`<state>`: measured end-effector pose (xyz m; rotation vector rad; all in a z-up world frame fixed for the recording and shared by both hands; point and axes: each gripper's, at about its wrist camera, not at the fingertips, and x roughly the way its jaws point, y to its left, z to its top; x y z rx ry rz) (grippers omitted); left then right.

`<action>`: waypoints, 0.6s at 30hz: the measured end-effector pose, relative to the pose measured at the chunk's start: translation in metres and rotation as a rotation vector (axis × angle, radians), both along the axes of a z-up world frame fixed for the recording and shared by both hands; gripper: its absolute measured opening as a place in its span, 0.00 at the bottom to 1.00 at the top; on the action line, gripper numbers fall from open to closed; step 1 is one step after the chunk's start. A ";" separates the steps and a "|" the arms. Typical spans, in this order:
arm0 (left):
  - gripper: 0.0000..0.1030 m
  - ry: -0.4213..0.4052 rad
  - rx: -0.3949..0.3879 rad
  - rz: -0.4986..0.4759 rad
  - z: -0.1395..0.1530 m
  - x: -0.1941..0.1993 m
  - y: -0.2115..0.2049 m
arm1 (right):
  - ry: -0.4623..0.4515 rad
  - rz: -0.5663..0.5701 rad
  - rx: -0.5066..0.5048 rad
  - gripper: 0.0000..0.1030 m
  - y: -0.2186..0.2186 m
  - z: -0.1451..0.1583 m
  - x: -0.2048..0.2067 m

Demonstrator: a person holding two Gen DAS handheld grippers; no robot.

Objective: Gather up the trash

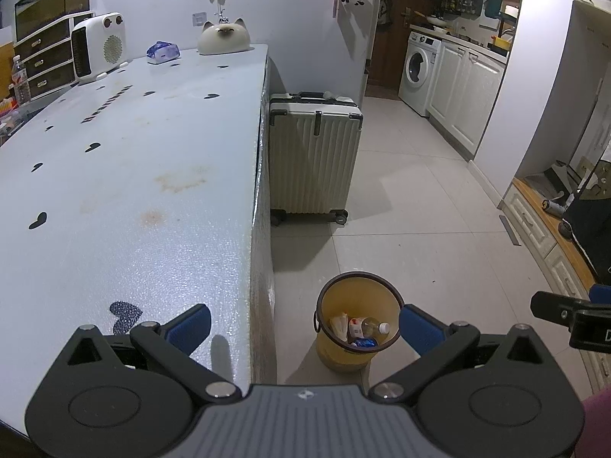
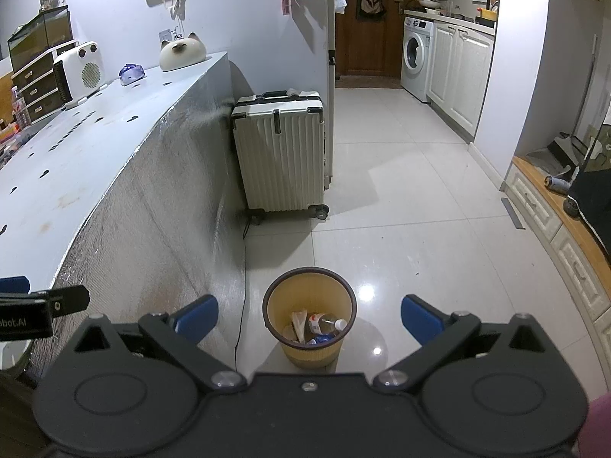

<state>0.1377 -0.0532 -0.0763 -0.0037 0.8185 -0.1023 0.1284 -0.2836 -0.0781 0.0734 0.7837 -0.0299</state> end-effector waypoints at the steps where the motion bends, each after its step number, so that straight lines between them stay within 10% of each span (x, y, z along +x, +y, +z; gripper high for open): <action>1: 1.00 0.000 0.000 0.000 0.000 0.000 0.000 | 0.000 0.000 0.000 1.00 0.000 0.000 0.000; 18: 1.00 0.002 -0.002 0.000 0.001 0.001 0.002 | 0.005 -0.001 0.005 1.00 -0.001 -0.003 0.000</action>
